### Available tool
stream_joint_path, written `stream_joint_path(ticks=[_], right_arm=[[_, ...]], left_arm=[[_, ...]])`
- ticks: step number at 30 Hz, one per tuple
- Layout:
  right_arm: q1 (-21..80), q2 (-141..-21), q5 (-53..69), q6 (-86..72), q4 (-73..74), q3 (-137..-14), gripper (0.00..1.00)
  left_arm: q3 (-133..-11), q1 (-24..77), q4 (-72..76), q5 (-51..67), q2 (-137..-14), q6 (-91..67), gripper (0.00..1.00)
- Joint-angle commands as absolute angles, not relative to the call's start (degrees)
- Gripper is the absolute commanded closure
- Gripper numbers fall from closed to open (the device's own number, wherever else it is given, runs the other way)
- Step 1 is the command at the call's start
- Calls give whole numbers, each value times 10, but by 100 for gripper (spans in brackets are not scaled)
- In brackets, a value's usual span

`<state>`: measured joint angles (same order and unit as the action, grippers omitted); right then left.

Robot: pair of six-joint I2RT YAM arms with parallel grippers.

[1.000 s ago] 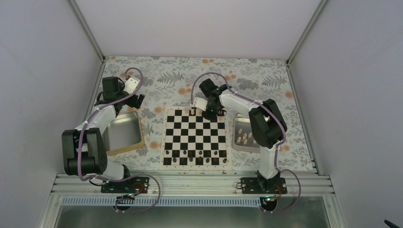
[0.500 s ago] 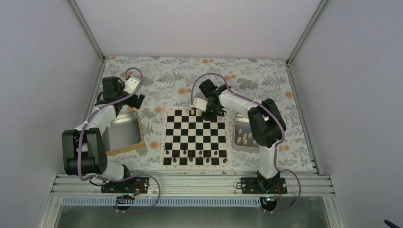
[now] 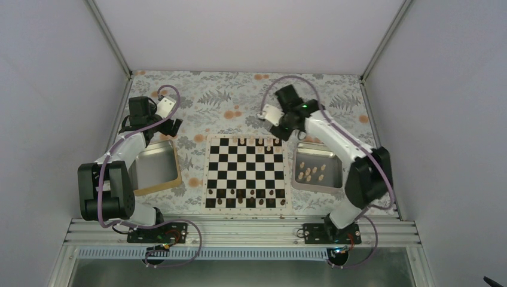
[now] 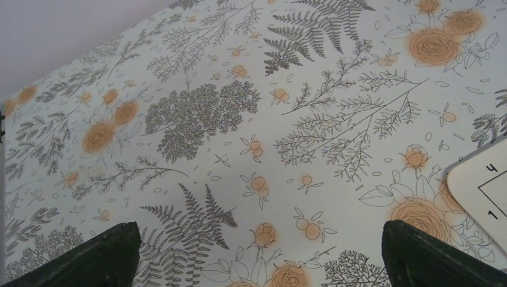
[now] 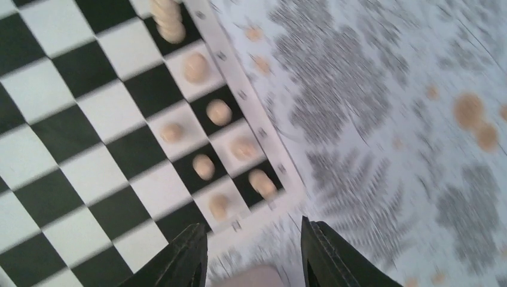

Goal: Set up the chess pieces on the board
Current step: Place the chess piece on the chessboard, then pick up the chess piece from the storage box.

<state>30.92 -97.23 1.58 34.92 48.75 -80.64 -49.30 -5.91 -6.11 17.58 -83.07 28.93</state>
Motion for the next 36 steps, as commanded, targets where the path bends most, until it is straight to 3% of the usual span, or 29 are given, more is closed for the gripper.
stream_joint_path(ticks=[1, 7, 14, 25, 32, 36], right_arm=[[237, -909, -18, 364, 526, -741, 58], [162, -848, 2, 388, 537, -650, 57], [153, -840, 23, 380, 518, -563, 56], [153, -858, 44, 382, 479, -527, 56], [152, -884, 41, 383, 452, -526, 61], [150, -896, 37, 383, 449, -526, 68]], left_arm=[[-504, -63, -54, 179, -815, 290, 0], [-509, -63, -59, 181, -816, 288, 0], [-511, -63, -65, 183, -812, 285, 0], [-510, -63, -67, 177, -809, 283, 0], [-511, -63, -66, 176, -813, 283, 0], [-511, -63, -66, 176, -817, 284, 0]])
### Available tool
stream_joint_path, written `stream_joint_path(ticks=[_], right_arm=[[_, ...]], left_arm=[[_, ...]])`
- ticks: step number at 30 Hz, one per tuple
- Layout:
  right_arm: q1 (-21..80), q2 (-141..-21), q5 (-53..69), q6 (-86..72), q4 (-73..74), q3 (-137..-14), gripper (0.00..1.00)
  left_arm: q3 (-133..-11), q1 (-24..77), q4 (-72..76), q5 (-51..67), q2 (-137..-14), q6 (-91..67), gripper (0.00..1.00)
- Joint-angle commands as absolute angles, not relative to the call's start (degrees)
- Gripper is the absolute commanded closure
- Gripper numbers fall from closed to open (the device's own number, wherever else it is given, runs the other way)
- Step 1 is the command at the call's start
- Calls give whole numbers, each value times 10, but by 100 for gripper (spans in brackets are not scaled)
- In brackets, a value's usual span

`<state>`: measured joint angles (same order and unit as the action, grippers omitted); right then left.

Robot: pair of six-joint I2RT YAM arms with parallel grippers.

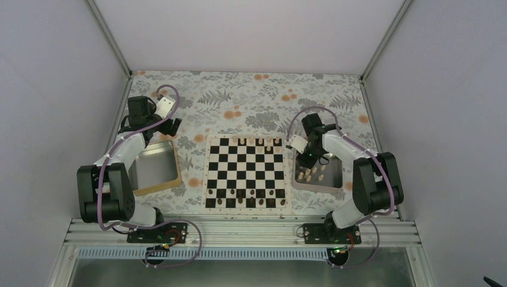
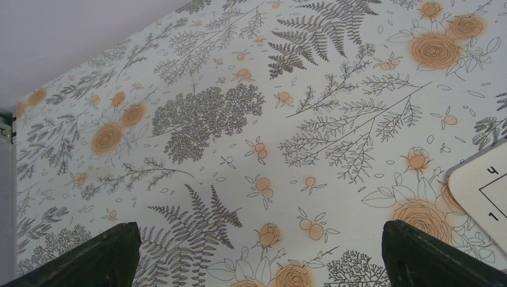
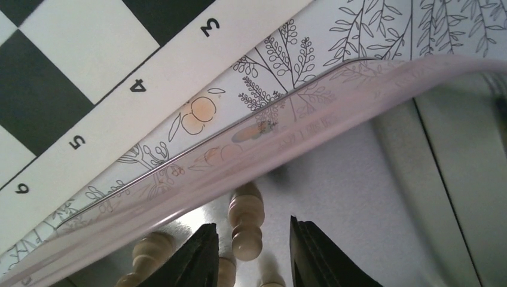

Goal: Set up the chess pieces on the board
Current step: Pick up the chess piece from the storage box, then place the chess piece on the chessboard.

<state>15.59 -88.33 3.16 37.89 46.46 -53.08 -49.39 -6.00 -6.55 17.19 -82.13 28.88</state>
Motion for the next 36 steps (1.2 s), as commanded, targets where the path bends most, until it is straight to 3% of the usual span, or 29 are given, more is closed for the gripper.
stream_joint_path(ticks=[1, 13, 25, 36], right_arm=[[150, -898, 39, 383, 448, -527, 70], [148, -900, 36, 385, 466, -548, 90], [191, -893, 15, 380, 555, -704, 90], [330, -1053, 8, 366, 553, -875, 87]], left_arm=[[-511, -63, -65, 176, -818, 285, 0], [-511, -63, -65, 178, -825, 287, 0], [-511, -63, -65, 181, -817, 286, 0], [-511, -63, -65, 185, -817, 285, 0]])
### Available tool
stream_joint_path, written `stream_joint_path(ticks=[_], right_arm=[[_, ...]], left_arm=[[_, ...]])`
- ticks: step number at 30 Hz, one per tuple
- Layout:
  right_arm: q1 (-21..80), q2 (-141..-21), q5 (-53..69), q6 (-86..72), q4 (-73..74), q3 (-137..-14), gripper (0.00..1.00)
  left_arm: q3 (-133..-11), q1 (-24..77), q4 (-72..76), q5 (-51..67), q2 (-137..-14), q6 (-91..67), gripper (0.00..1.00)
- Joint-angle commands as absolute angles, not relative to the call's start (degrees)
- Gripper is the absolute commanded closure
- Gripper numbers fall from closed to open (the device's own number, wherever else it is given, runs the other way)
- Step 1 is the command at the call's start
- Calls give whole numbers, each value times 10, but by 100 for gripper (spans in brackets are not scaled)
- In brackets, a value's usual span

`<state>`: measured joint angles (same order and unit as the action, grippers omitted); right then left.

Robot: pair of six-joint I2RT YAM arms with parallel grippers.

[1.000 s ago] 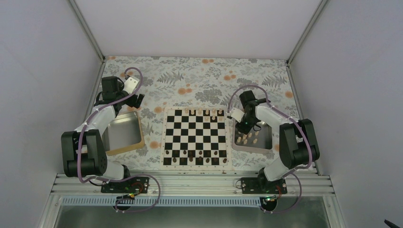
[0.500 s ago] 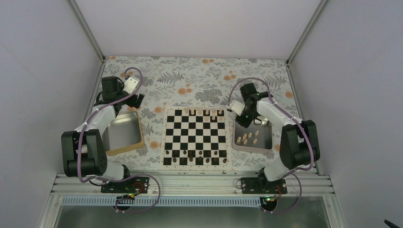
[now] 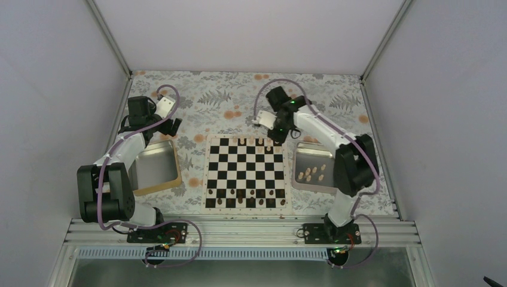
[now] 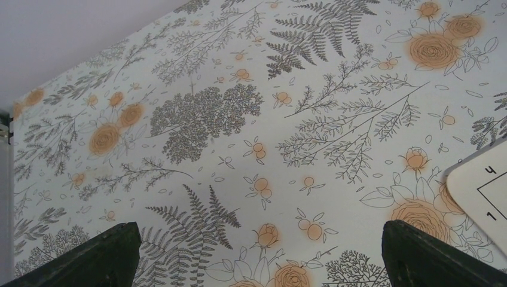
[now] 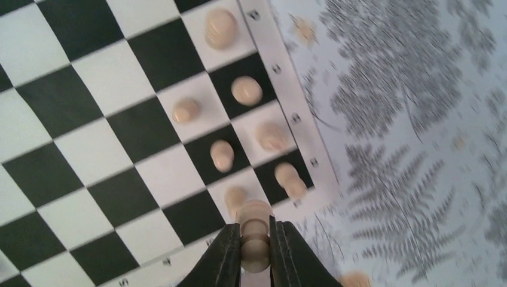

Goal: Set up the chess pieces on the board
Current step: Place the chess piece on the chessboard.

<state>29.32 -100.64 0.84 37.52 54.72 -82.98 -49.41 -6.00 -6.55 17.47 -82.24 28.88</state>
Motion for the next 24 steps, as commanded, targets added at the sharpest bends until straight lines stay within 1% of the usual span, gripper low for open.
stream_joint_path(ticks=[1, 5, 11, 24], right_arm=[[340, -1067, 9, 366, 549, -887, 87], [371, -1124, 20, 369, 545, -928, 87], [400, -1172, 27, 369, 530, -936, 86], [407, -1197, 25, 357, 510, -936, 84]], left_arm=[[-511, -63, -66, 185, -817, 285, 0], [-511, -63, -68, 183, -817, 288, 0], [-511, -63, -69, 187, -815, 289, 0], [-510, -63, -68, 201, -817, 291, 0]])
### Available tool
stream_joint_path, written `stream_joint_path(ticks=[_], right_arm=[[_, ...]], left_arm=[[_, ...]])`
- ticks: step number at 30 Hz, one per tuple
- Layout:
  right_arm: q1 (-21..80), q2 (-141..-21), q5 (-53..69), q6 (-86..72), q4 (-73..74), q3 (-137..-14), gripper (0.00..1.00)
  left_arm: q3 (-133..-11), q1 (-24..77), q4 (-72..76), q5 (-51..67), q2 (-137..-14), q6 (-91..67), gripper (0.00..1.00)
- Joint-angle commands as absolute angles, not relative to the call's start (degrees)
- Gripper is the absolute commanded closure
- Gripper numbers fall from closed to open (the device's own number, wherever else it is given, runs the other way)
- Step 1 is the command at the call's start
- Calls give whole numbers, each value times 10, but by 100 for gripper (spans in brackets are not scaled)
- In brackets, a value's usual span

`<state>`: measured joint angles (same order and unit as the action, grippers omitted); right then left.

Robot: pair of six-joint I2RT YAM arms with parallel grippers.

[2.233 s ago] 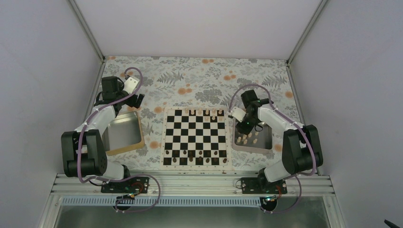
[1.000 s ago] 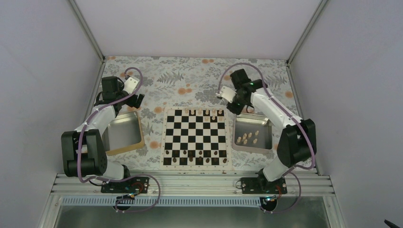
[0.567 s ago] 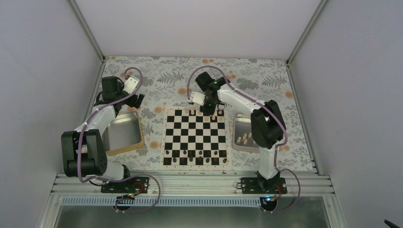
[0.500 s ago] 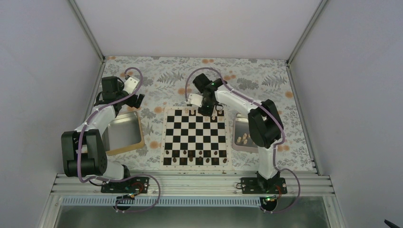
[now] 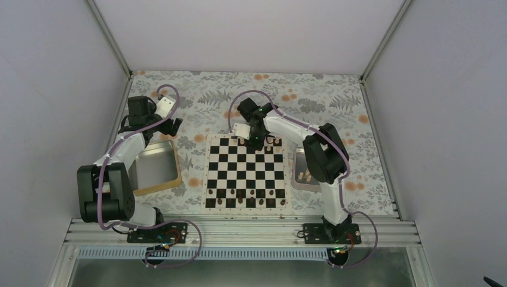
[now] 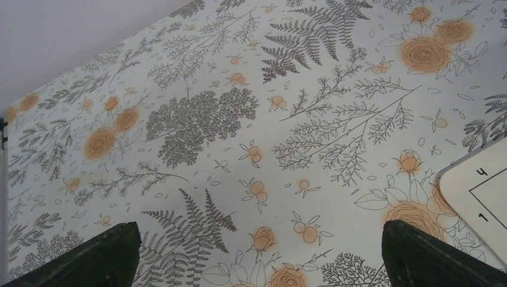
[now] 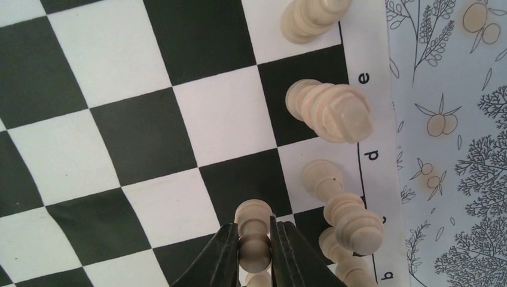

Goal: Set up the chess pieces on the board
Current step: Place the chess piece on the chessboard.

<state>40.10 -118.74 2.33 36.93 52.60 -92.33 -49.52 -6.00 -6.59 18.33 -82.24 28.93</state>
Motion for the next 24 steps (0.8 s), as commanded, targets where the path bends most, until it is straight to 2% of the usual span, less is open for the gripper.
stream_joint_path(ticks=[1, 24], right_arm=[[407, -1197, 24, 358, 509, -935, 84], [408, -1215, 38, 358, 505, -935, 83]], left_arm=[[-509, -63, -68, 202, -817, 292, 0], [-507, -63, -70, 209, -818, 294, 0]])
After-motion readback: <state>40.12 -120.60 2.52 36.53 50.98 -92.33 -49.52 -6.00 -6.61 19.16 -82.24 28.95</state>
